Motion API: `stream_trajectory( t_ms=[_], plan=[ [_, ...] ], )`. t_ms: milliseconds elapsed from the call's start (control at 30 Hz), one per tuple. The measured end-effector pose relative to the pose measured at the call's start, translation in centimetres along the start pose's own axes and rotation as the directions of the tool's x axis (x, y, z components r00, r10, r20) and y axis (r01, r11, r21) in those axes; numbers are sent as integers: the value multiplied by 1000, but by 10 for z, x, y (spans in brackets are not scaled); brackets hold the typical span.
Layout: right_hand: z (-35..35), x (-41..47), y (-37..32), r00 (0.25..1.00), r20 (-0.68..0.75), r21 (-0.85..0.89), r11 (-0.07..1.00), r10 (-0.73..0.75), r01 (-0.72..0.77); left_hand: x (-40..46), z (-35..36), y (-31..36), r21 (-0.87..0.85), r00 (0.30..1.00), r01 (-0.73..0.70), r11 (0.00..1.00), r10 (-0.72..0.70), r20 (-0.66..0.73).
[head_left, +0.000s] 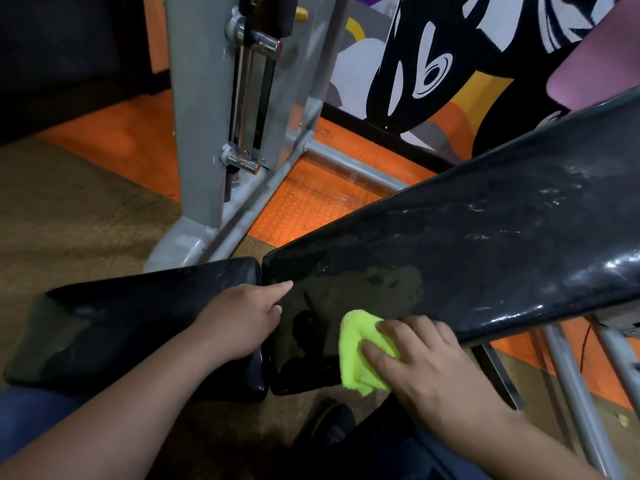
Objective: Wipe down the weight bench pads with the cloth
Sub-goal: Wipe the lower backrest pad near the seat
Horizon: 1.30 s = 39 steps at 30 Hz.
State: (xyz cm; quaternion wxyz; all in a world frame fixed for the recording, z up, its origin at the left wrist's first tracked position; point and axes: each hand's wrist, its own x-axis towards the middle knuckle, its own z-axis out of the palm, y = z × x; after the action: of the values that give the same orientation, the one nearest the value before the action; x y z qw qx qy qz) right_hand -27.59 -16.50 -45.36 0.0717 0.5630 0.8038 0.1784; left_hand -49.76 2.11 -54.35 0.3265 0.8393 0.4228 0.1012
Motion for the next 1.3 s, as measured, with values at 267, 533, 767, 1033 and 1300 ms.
stream_trajectory(
  t_ms=[267, 533, 767, 1033, 1300],
  plan=[
    [7, 0, -19, 996, 7, -36, 995, -90, 90, -3, 2, 2, 9, 999, -2, 1000, 1, 54],
    [14, 8, -27, 998, 10, -39, 998, -57, 57, -4, 0, -1, 60, 991, 15, 998, -22, 130],
    [9, 22, -21, 1000, 18, -58, 998, 10, -9, -3, 0, 0, 73, 993, 23, 997, -32, 114],
    [9, 35, -17, 998, 62, -74, 997, 24, -19, -3, -4, 3, 41, 993, 26, 999, -31, 114],
    [9, 45, -13, 997, 50, -70, 996, 61, -57, -4, -6, -1, 29, 995, 28, 999, -30, 98]
  ],
)
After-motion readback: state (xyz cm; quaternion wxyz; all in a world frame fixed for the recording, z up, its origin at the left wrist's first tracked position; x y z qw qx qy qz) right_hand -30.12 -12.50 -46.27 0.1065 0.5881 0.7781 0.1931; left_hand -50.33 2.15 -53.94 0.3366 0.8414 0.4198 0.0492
